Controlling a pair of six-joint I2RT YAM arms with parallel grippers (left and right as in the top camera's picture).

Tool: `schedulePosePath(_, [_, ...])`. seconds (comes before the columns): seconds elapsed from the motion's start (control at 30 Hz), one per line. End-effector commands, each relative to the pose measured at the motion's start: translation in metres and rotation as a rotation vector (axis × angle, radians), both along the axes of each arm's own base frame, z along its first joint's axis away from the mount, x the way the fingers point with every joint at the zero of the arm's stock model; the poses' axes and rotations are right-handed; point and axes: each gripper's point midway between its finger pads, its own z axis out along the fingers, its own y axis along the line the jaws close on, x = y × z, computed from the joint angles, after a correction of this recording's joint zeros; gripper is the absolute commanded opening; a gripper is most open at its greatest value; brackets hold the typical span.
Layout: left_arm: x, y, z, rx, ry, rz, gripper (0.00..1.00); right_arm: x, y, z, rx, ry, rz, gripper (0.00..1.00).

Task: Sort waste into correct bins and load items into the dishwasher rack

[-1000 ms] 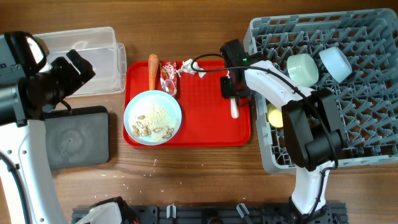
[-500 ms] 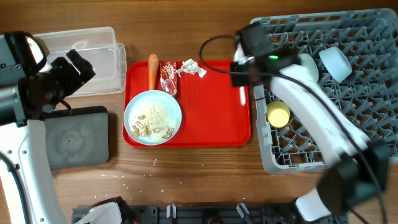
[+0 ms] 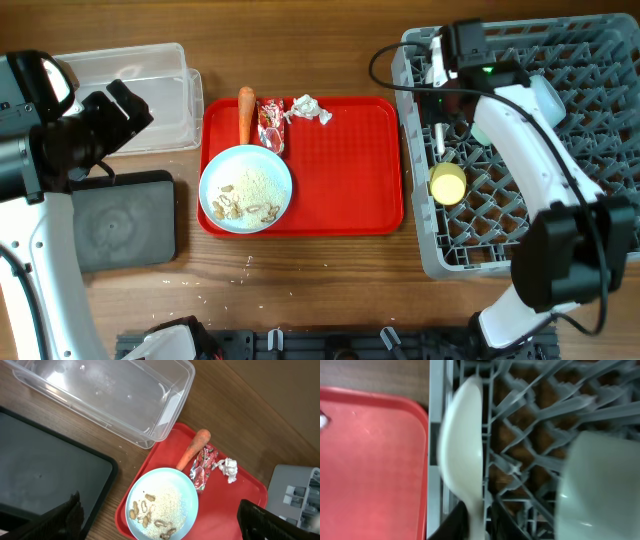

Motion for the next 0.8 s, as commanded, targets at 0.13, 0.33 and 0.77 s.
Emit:
schedulePosePath(0.13, [0.001,0.003,0.004,0.006,-0.009,0.017,1.00,-0.025,0.045,0.075,0.270,-0.087,0.100,0.46])
schedulePosePath(0.33, [0.001,0.003,0.004,0.006,-0.009,0.017,1.00,-0.077,0.067,0.191,0.471,-0.327,0.230,1.00])
schedulePosePath(0.77, [0.001,0.003,0.004,0.006,-0.009,0.017,1.00,-0.207,-0.022,0.270,0.220,-0.633,0.003,0.99])
